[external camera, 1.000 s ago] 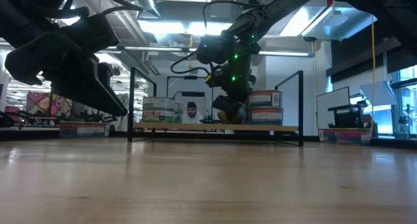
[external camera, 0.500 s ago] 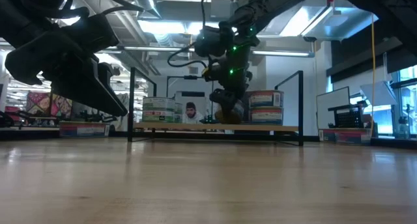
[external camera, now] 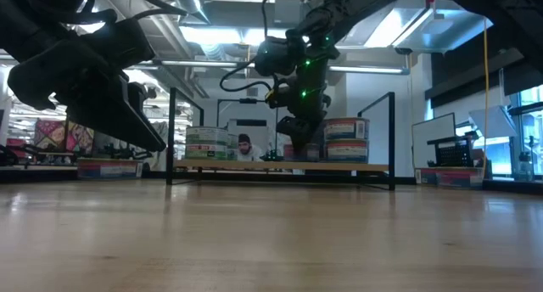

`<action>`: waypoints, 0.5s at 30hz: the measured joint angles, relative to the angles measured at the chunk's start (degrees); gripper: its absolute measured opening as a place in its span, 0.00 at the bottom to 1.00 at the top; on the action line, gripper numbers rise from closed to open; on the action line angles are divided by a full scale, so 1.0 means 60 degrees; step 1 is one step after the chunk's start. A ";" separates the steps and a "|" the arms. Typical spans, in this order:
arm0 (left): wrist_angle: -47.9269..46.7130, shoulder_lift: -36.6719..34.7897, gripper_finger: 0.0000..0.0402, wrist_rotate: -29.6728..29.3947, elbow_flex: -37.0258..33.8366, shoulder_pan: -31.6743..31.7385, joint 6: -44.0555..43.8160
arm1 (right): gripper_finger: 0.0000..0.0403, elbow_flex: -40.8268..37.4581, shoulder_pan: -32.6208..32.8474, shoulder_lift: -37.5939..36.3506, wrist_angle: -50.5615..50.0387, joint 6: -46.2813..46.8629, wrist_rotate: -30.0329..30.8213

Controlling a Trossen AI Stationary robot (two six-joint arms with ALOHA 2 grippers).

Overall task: Stack canned seafood by type on shelf
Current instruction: Adjust the bottom-right stacked blue pink tuna cans on the shelf

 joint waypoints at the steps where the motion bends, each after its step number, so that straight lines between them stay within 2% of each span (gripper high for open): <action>1: 0.0000 0.0000 0.46 0.0000 0.0000 0.0000 0.0000 | 0.70 0.0000 0.0043 0.0000 -0.0041 0.0061 0.0000; 5: 0.0000 0.0000 0.46 0.0002 0.0000 0.0000 -0.0002 | 0.70 0.0176 0.0284 -0.0104 -0.0480 -0.0009 -0.0033; 9: 0.0017 0.0000 0.46 0.0004 0.0000 0.0000 0.0005 | 0.70 0.0995 0.0882 -0.0138 -0.1628 -0.0354 -0.0381; 11: 0.0022 0.0000 0.46 0.0004 0.0000 -0.0004 0.0005 | 0.70 0.1153 0.1193 -0.0142 -0.1677 -0.0569 -0.0414; 15: 0.0025 0.0000 0.46 0.0004 0.0000 0.0000 0.0012 | 0.70 0.1118 0.1666 -0.0138 -0.2236 -0.0637 0.0650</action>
